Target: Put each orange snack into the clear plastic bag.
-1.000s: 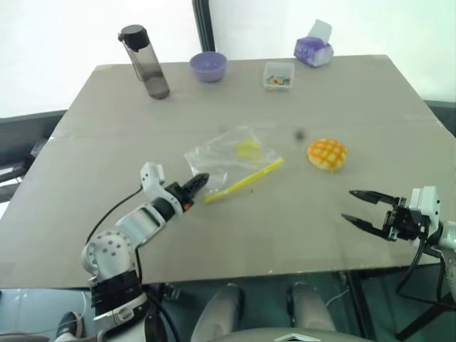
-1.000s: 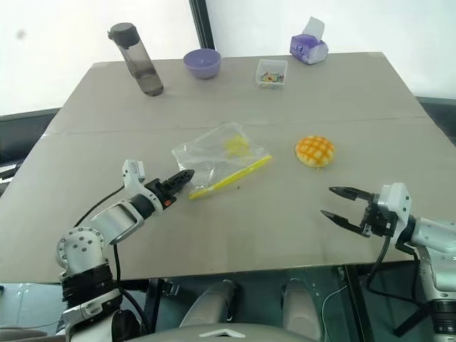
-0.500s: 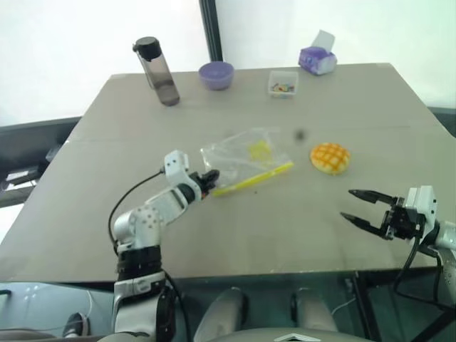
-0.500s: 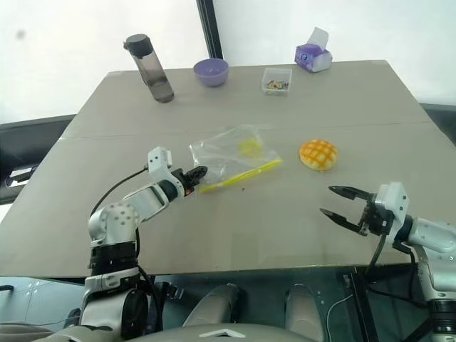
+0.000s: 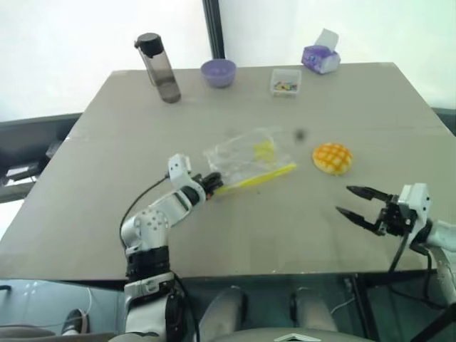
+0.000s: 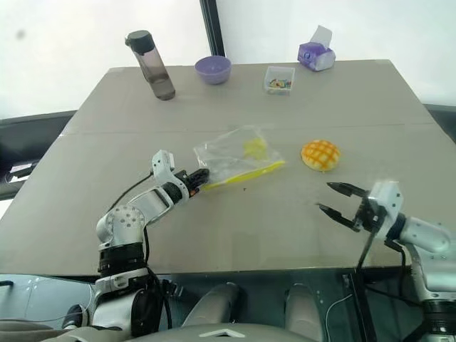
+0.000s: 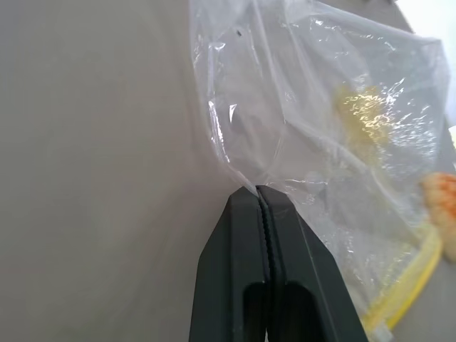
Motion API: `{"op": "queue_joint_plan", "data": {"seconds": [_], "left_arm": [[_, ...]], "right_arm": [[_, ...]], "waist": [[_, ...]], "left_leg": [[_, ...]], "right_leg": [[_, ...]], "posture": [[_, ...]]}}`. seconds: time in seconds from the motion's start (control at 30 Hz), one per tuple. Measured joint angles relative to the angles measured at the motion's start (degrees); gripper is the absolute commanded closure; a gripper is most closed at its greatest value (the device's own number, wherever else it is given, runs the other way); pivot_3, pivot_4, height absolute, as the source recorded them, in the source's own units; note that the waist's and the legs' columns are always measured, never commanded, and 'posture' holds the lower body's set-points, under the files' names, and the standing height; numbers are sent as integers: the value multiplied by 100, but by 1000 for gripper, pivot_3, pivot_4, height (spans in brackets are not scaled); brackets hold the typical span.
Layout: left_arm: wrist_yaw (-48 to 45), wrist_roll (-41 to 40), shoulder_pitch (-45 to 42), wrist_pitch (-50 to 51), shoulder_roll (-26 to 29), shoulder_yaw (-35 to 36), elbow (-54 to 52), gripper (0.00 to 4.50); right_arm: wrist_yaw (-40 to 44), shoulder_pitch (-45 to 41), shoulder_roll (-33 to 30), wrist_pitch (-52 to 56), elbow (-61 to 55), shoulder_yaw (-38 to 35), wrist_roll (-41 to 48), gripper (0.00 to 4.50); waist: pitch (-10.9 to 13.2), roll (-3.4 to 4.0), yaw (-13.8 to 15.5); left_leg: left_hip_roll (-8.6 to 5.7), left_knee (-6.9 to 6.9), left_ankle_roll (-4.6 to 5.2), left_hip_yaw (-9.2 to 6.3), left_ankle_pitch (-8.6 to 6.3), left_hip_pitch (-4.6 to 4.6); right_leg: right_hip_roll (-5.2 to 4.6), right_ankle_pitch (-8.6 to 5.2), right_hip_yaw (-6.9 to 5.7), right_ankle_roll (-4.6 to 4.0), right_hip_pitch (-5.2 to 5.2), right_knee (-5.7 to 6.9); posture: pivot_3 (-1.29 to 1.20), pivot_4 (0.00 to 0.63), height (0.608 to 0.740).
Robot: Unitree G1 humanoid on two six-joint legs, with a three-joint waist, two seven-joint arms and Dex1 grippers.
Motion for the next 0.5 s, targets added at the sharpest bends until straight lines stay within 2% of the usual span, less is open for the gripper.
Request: {"op": "queue_joint_plan", "data": {"seconds": [0.17,0.5], "left_arm": [[204,-841,189,981,48,416,-362,4434],[695,-1587,296,1553,-4,631,-617,4434]], "right_arm": [[-644,-646,98,334,-68,772,-1162,1862],[-1372,-1819,467,232,915,1880,-2681,1862]], "waist": [[11,-15,-10],[45,-62,-15]], "left_leg": [[-1,-7,-2,2,1,-6],[0,-15,-27,4,15,-18]], "right_leg": [[0,9,2,-15,-13,-3],[0,13,5,-24,-30,-5]], "posture": [[0,150,740],[0,150,740]]}}
